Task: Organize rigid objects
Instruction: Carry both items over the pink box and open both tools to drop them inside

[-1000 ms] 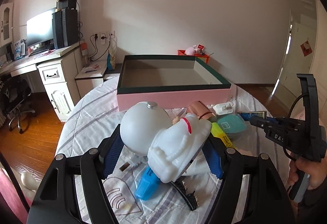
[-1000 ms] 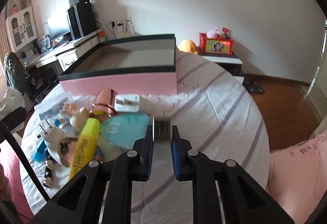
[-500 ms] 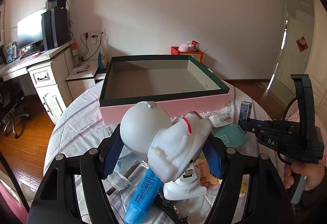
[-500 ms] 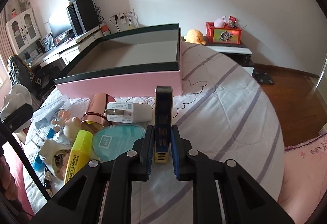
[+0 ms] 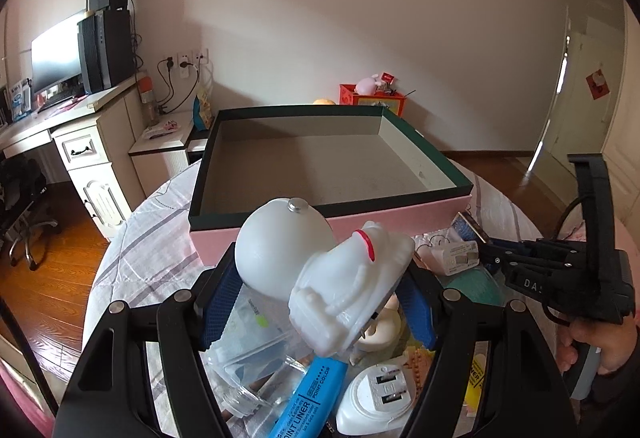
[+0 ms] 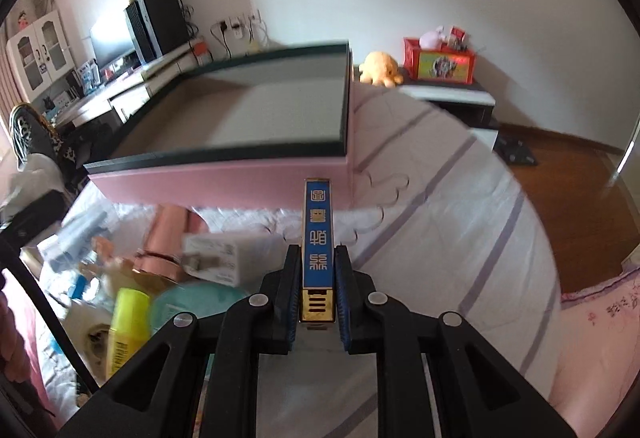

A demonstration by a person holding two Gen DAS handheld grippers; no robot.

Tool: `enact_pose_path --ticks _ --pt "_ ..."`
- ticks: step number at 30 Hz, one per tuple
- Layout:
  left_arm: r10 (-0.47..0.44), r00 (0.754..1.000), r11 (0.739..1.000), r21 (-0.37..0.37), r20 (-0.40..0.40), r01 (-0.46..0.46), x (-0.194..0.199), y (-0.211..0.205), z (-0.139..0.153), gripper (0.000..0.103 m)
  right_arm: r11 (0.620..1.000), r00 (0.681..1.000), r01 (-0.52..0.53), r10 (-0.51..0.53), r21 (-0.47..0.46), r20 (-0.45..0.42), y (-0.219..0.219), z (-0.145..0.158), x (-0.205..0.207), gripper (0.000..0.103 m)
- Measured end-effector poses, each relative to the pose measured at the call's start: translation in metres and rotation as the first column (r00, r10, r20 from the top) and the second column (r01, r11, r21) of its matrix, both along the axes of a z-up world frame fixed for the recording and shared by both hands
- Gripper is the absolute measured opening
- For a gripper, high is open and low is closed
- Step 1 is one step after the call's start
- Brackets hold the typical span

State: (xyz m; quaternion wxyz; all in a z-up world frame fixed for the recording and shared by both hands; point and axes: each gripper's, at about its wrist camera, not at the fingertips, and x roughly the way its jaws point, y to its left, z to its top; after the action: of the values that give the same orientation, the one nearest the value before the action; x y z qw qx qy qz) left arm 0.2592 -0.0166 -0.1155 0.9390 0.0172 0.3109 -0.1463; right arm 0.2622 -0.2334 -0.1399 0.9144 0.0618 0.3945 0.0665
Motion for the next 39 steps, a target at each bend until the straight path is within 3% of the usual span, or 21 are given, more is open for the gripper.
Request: enact_pose_path --ticks 5,8,15,22,23,25,27,29,33,39 --pt "0.008 0.999 1.0 0.014 0.031 -0.009 0.016 -0.004 0.016 0.073 0.999 0.989 -0.05 0.052 -0.016 0.135 0.017 0.051 -0.005 0.015" --pt "0.022 0.998 0.999 0.031 0.056 -0.023 0.033 -0.01 0.027 0.073 0.997 0.984 -0.074 0.079 -0.033 0.162 0.032 0.066 0.016 0.015" --pt "0.109 0.993 0.985 0.129 0.049 -0.114 0.085 -0.018 0.025 0.073 0.994 0.99 -0.102 0.104 -0.027 0.094 0.052 0.05 0.081 0.016" --pt "0.147 0.988 0.979 0.149 -0.039 -0.14 0.116 -0.014 0.0 0.073 0.994 0.995 -0.104 0.105 -0.034 0.003 0.057 0.021 0.11 0.016" --pt "0.153 0.987 0.978 0.152 -0.048 -0.144 0.117 -0.014 -0.002 0.073 0.994 0.995 -0.102 0.103 -0.036 0.007 0.057 0.02 0.109 0.016" --pt "0.157 0.986 0.977 0.152 -0.049 -0.148 0.118 -0.015 -0.004 0.076 0.994 0.994 -0.108 0.108 -0.018 0.025 0.056 0.02 0.104 0.027" --pt "0.164 0.986 0.976 0.149 -0.032 -0.158 0.114 -0.015 0.0 0.085 0.994 0.993 -0.109 0.109 -0.011 0.046 0.056 0.027 0.1 0.048" --pt "0.173 0.985 0.975 0.139 -0.006 -0.171 0.105 -0.013 0.006 0.091 0.996 0.991 -0.093 0.094 -0.017 0.091 0.056 0.037 0.088 0.057" --pt "0.19 0.98 0.975 0.104 0.064 -0.196 0.076 -0.008 0.029 0.099 0.998 0.982 -0.067 0.066 -0.005 0.178 0.051 0.065 0.056 0.066" --pt "0.243 0.949 0.965 0.047 0.199 -0.257 0.005 0.004 0.064 0.103 0.999 0.944 -0.035 0.026 0.023 0.328 0.046 0.104 -0.021 0.067"
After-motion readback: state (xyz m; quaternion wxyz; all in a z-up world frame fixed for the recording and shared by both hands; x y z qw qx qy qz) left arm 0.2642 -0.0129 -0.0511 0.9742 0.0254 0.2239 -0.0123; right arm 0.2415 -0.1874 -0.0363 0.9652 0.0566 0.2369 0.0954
